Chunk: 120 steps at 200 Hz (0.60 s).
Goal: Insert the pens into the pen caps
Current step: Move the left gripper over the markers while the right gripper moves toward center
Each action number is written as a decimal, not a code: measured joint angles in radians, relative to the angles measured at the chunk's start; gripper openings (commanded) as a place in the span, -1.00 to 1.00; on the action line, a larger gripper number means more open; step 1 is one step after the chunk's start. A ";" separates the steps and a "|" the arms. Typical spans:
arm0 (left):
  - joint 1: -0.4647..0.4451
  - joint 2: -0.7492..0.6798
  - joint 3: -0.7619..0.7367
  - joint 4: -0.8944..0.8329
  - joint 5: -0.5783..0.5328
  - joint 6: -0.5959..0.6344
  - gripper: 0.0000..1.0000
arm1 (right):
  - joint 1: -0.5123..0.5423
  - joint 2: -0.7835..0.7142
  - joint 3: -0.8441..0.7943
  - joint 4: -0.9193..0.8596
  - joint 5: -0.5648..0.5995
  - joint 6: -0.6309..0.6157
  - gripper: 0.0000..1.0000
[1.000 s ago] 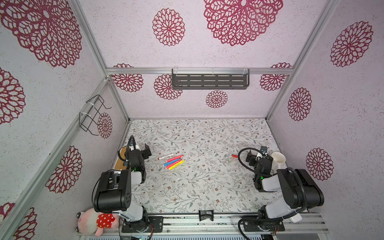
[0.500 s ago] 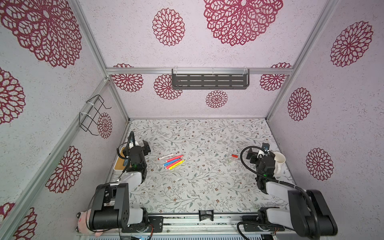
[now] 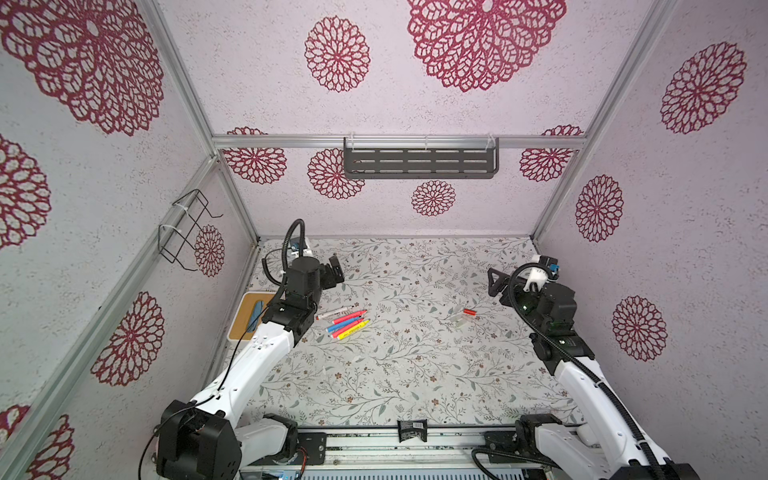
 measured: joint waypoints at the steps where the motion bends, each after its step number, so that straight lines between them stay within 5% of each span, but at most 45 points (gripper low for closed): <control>1: -0.002 0.000 0.000 -0.005 0.003 -0.002 0.99 | 0.000 0.001 0.001 -0.005 -0.003 0.001 0.97; 28: -0.052 -0.029 -0.040 -0.101 0.065 -0.058 1.00 | 0.047 0.058 0.056 -0.118 -0.089 0.012 0.95; 60: -0.065 -0.028 -0.080 -0.206 0.124 -0.110 0.93 | 0.240 0.137 0.150 -0.237 -0.080 0.002 0.79; 120: -0.070 0.018 -0.126 -0.316 0.237 -0.145 0.44 | 0.417 0.209 0.193 -0.372 -0.016 -0.016 0.63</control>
